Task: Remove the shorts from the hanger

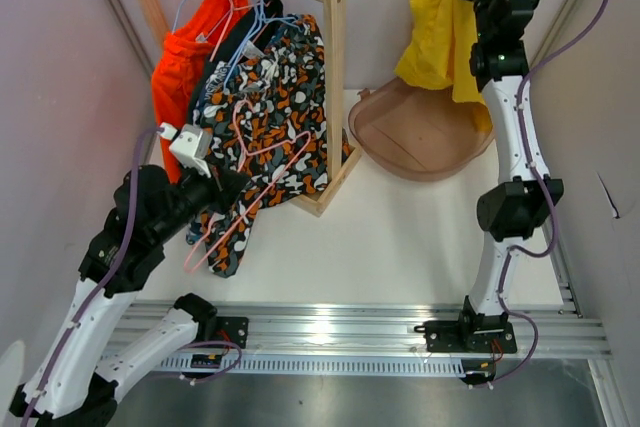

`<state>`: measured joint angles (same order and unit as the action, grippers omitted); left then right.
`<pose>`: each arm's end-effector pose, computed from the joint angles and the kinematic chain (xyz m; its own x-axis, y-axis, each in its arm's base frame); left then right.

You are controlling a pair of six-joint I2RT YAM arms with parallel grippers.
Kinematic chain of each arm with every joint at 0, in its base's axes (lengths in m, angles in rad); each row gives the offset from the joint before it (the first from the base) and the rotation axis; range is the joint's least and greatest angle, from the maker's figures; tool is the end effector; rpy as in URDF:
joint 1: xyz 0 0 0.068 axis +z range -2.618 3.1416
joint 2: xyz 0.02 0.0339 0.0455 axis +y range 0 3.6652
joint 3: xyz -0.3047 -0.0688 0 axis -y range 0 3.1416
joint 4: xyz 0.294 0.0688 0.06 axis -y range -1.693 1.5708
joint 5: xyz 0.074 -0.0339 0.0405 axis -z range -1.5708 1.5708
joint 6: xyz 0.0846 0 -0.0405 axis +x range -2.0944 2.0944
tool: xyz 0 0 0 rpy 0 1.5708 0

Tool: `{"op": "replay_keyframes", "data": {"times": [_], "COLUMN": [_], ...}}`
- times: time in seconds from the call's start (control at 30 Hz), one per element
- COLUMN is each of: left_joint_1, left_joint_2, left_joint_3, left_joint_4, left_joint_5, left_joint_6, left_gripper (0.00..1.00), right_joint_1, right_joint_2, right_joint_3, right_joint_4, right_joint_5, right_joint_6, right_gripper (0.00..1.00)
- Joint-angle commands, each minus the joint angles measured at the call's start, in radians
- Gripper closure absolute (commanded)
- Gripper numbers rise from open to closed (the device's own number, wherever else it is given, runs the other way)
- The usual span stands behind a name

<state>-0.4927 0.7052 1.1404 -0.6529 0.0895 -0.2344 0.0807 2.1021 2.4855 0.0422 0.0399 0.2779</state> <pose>0.1584 -0.0936 0.4552 -0.3124 -0.0949 -0.9452 0.4888 0.8371 -0.2456 0.5674 0.0425 0.6073 0.3836 0.3060 -0.8713 -0.1555 0.9514 0.2657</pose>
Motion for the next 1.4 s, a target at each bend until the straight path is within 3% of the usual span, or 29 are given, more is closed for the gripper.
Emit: {"op": "replay_keyframes", "data": {"times": [0.0,0.07,0.13,0.3,0.33,0.37,0.47,0.63,0.9,1.13,1.3,1.37], "left_joint_1": [-0.004,-0.004,-0.004,-0.004,-0.004,-0.004,-0.004,-0.004,-0.004,-0.004,-0.004,-0.004], "left_joint_2": [0.028,0.054,0.108,0.220,0.261,0.284,0.401,0.545,0.655,0.832,1.036,1.068], "left_joint_3": [0.013,0.045,0.065,0.177,0.209,0.229,0.358,0.596,0.702,0.936,1.233,1.236], "left_joint_4": [0.079,0.064,0.053,0.067,0.073,0.081,0.085,0.078,0.137,0.121,-0.022,-0.022], "left_joint_5": [-0.039,-0.085,-0.152,-0.292,-0.306,-0.318,-0.321,-0.268,-0.004,0.073,0.081,0.090], "left_joint_6": [0.030,0.046,0.061,0.069,0.070,0.078,0.090,0.064,0.056,0.076,0.066,0.055], "left_gripper": [1.00,1.00,1.00,1.00,1.00,1.00,1.00,1.00,1.00,1.00,1.00,1.00], "right_joint_1": [0.088,0.126,0.163,0.172,0.169,0.169,0.179,0.214,0.237,0.271,0.291,0.291], "right_joint_2": [-0.200,-0.273,-0.353,-0.509,-0.524,-0.531,-0.580,-0.804,-1.063,-1.134,-1.151,-1.156], "right_joint_3": [-0.300,-0.559,-0.695,-1.115,-1.140,-1.155,-1.226,-1.475,-1.700,-1.795,-1.818,-1.818], "right_joint_4": [0.216,0.289,0.347,0.385,0.337,0.288,0.121,0.117,0.030,0.016,0.021,0.016], "right_joint_5": [-0.007,0.044,0.121,0.222,0.238,0.251,0.343,0.362,0.353,0.336,0.348,0.354], "right_joint_6": [-0.026,-0.098,-0.131,-0.069,-0.053,-0.033,0.015,0.050,0.113,0.153,0.158,0.155], "right_gripper": [1.00,1.00,1.00,1.00,0.91,0.45,0.01,0.01,0.01,0.01,0.01,0.01]}}
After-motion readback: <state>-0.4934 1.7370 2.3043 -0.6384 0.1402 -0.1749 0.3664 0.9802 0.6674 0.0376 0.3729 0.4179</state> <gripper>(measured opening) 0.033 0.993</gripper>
